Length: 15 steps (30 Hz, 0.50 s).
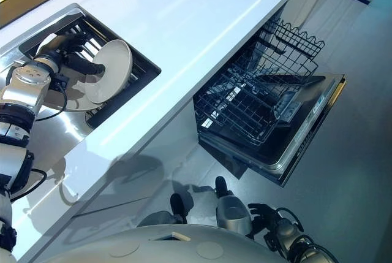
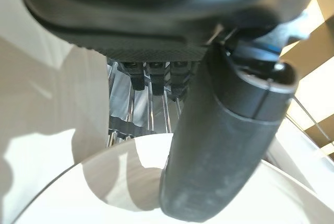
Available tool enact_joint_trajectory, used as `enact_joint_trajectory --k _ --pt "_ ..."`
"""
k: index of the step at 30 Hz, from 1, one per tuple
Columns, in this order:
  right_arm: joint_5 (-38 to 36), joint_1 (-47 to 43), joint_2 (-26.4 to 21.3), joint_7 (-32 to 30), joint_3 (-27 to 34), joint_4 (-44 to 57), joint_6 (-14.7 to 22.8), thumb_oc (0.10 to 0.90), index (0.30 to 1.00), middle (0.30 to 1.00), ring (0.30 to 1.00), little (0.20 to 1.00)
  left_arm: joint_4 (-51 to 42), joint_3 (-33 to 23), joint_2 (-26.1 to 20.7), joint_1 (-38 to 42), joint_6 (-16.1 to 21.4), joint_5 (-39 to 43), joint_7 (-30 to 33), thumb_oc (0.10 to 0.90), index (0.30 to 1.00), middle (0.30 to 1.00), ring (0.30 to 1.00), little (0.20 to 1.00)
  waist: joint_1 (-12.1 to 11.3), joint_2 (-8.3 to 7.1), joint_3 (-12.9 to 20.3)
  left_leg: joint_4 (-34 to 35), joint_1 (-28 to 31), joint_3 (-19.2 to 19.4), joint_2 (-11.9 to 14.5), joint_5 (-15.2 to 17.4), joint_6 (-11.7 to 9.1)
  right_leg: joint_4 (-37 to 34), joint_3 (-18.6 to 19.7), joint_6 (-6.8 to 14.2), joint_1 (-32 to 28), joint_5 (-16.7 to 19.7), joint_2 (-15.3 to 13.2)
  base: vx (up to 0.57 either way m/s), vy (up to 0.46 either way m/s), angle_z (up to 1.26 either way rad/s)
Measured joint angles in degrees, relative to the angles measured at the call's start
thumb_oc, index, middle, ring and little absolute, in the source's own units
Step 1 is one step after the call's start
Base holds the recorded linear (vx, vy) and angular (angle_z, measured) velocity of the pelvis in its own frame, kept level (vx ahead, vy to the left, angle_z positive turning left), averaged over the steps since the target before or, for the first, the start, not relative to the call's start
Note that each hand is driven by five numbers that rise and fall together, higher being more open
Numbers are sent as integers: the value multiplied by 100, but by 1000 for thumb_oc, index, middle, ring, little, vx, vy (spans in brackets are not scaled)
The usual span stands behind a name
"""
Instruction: Pick up plates and place into dishwasher.
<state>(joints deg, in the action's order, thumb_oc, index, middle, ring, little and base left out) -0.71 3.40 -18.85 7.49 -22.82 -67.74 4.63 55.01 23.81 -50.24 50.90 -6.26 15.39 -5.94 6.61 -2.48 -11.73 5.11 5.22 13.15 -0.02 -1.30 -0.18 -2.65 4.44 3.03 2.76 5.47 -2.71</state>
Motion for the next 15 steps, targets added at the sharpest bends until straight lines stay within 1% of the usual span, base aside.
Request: enact_joint_trajectory --k 4,7,11,15 --pt "-43 -127 11 -8 0 51 35 800 900 900 900 900 26 3 -62 397 -112 324 -267 800 900 900 900 900 -5 -137 -163 0 -159 -5 -54 -44 68 -18 9 70 141 91 -89 -64 7 3" --pt "-43 -216 18 -67 2 100 40 800 900 900 900 900 101 9 -116 603 -120 534 -428 800 900 900 900 900 -1 -226 -267 0 -199 13 -111 -73 105 -22 34 110 189 145 -145 -57 4 -2" --pt "-45 -230 31 -80 2 125 40 800 900 900 900 900 107 16 -227 663 -155 789 -826 800 900 900 900 900 6 -267 -299 0 -239 64 -140 -67 135 -17 90 135 252 163 -171 -52 6 -6" --pt "-61 -234 41 -82 5 128 38 800 900 900 900 900 109 71 -361 834 -365 1002 -1218 800 900 900 900 900 -4 -261 -305 0 -346 66 -144 -85 150 -14 98 143 354 198 -169 -31 14 -1"
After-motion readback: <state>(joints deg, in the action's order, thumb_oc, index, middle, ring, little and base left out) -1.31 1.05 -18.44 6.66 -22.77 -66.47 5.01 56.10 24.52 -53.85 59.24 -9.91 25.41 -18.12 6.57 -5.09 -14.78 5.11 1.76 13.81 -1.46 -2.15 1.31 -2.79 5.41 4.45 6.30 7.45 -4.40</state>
